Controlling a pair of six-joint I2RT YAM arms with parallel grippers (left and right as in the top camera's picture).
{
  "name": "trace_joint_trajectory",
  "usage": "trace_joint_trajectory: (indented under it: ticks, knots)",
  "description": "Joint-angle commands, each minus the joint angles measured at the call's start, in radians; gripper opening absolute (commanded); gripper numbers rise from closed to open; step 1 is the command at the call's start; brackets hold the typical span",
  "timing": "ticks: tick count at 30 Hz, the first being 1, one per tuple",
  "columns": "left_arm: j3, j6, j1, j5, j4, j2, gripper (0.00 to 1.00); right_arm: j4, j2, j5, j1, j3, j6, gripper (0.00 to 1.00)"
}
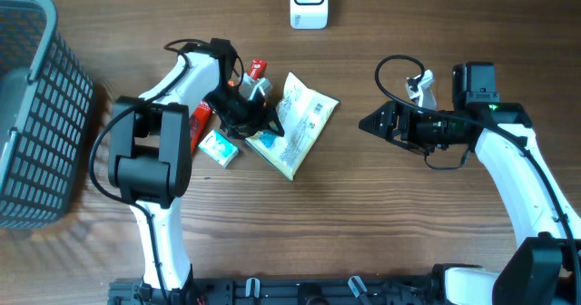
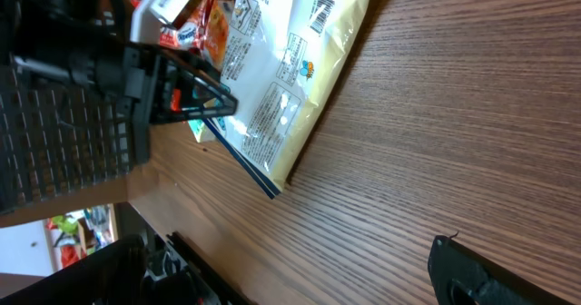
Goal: Scan the item barcode
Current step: 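Reach the left gripper over the pile and grasp the white wipes pack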
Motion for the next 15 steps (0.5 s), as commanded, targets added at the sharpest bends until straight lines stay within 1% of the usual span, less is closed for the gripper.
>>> trace_joint_trajectory:
  ticks: [1,2,4,8,11,15]
  knots:
    - [-0.070,-0.061,-0.013,0.024,0.059,0.013,0.68,0.004,0.004,0.006,0.005,0.011,-0.019,1.00]
    - [-0.081,-0.062,-0.013,0.024,0.068,0.014,0.64,0.005,0.004,0.006,0.005,0.011,-0.020,1.00]
    - [-0.092,-0.062,-0.013,0.024,0.074,0.013,0.48,0.007,0.004,0.010,0.005,0.010,-0.019,1.00]
    - [-0.092,-0.062,-0.012,0.066,0.071,0.013,0.05,0.008,0.004,0.010,0.005,0.010,-0.020,1.00]
    - [-0.092,-0.063,-0.012,0.084,0.056,0.013,0.04,0.007,0.004,0.047,0.005,0.010,-0.018,1.00]
    - [-0.092,-0.052,-0.012,0.157,0.006,0.002,0.04,0.012,0.005,0.087,0.005,0.010,-0.016,1.00]
